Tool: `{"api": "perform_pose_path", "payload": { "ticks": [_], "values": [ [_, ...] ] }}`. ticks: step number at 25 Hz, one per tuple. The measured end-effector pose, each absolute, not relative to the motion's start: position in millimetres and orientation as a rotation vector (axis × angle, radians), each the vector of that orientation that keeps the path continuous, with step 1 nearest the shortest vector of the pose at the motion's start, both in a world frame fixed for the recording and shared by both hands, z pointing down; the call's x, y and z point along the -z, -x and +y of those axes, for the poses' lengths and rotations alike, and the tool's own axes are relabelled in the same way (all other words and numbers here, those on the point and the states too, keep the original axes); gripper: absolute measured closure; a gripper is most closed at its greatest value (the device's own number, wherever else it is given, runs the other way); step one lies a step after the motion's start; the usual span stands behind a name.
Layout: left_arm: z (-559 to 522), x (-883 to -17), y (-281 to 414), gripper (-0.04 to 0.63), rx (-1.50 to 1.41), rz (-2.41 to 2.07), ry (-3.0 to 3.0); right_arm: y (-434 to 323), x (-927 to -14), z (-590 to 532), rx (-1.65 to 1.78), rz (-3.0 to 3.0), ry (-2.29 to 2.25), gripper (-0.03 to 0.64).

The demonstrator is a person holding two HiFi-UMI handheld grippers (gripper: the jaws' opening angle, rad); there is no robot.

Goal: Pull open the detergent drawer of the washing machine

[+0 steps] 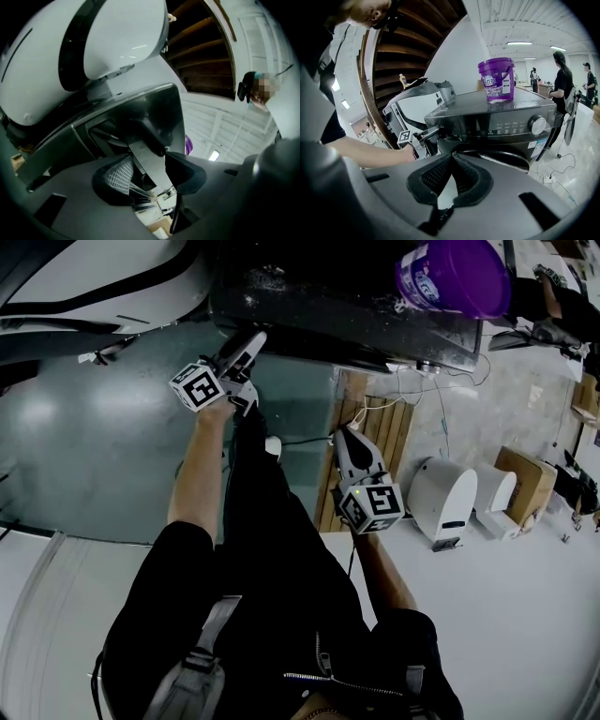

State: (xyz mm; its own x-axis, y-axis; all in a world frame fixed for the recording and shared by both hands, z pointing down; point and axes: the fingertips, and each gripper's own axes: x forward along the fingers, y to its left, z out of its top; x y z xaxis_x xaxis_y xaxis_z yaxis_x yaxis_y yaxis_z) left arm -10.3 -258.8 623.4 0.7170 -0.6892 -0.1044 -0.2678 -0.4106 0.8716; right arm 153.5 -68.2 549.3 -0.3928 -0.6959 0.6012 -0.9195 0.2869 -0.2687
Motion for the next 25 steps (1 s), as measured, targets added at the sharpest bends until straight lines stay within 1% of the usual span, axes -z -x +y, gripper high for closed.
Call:
{"api": "perform_pose_path", "payload": {
  "ticks": [16,25],
  "values": [
    [-262.0,-614.8,14.9,0.385,0.906,-0.568,-1.795,-149.2,-559.1,-52.8,-0.896,-2.171,-1.456,0.611],
    [-259.8,-614.2,18.8,0.425,1.060,-0.519,-1.752,-155.1,-564.1,-45.4,-0.918,-2.138,-1.465,0.611]
  ]
}}
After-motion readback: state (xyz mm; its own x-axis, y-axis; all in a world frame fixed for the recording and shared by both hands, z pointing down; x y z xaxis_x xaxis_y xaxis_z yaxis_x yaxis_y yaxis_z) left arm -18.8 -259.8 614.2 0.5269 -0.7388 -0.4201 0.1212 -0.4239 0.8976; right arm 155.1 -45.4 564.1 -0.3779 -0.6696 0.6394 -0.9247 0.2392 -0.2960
